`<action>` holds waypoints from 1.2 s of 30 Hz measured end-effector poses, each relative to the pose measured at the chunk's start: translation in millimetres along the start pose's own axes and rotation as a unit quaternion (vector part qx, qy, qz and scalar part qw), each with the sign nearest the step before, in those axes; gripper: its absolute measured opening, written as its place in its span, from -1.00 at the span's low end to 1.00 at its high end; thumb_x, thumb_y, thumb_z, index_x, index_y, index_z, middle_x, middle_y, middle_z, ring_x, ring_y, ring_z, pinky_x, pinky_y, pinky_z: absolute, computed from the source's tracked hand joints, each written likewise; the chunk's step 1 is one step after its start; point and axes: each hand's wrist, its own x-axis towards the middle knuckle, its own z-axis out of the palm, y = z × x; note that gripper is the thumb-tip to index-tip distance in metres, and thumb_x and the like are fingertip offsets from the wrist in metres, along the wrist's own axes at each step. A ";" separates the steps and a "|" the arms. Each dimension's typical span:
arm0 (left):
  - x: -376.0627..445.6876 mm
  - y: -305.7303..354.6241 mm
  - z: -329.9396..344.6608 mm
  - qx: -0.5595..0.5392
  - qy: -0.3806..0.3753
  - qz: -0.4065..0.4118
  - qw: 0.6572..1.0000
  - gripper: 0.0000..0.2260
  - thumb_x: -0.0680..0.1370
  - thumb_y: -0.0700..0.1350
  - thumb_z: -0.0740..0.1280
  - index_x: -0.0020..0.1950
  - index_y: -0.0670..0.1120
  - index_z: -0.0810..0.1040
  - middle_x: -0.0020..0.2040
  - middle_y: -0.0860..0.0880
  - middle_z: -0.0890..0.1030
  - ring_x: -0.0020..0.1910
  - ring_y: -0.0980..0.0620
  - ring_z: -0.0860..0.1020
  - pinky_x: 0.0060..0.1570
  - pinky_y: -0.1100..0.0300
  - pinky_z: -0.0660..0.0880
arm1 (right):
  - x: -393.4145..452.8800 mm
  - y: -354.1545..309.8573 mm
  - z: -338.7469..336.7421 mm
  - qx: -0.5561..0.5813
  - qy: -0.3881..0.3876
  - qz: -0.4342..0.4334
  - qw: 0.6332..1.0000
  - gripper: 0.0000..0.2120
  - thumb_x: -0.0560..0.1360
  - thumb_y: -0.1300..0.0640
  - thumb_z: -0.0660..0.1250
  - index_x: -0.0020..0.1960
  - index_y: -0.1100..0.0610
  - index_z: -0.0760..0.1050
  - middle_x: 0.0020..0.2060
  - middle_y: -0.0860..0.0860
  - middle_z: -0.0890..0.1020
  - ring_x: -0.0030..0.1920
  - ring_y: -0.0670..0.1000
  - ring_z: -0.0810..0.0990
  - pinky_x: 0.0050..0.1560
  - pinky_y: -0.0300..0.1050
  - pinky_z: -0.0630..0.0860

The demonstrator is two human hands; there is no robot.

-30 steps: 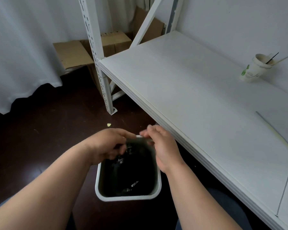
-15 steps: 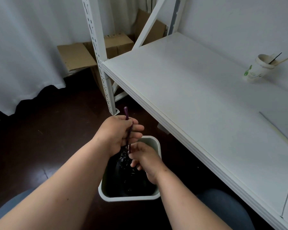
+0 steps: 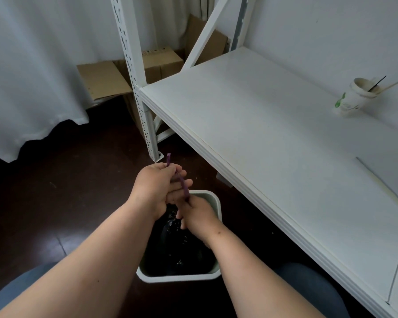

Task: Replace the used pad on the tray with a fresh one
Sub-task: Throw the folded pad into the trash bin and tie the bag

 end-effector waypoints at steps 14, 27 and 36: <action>8.2 -11.9 -26.9 0.227 -0.067 -0.054 0.970 -0.61 0.65 0.09 0.12 -0.19 -0.16 0.47 -0.36 -0.11 0.48 -0.52 -0.03 0.41 -0.30 0.11 0.47 | 7.4 12.9 -13.9 0.227 0.030 0.078 0.970 -0.77 0.44 0.44 0.29 -0.17 0.18 0.65 -0.38 0.03 0.61 -0.40 -0.08 0.49 -0.37 -0.28 0.35; 25.2 -48.8 -22.0 0.358 -0.116 -0.007 0.926 -0.76 0.58 -0.30 0.15 -0.15 -0.17 0.58 -0.23 -0.15 0.58 -0.21 -0.07 0.51 -0.13 0.08 0.45 | 7.0 11.9 -0.5 -0.433 0.180 -0.215 0.856 -0.87 0.46 0.23 0.32 -0.01 0.10 0.50 -0.11 0.07 0.49 -0.20 0.17 0.53 -0.30 -0.08 0.19; 24.5 -55.2 -28.0 0.278 -0.142 0.005 0.950 -0.68 0.52 -0.38 0.12 -0.10 -0.11 0.63 -0.23 -0.10 0.63 -0.21 -0.07 0.58 -0.16 0.08 0.51 | 16.3 24.5 1.9 -0.467 0.254 -0.302 0.791 -0.73 0.23 0.23 0.52 -0.18 0.11 0.46 -0.32 0.06 0.49 -0.45 0.10 0.45 -0.38 -0.17 0.16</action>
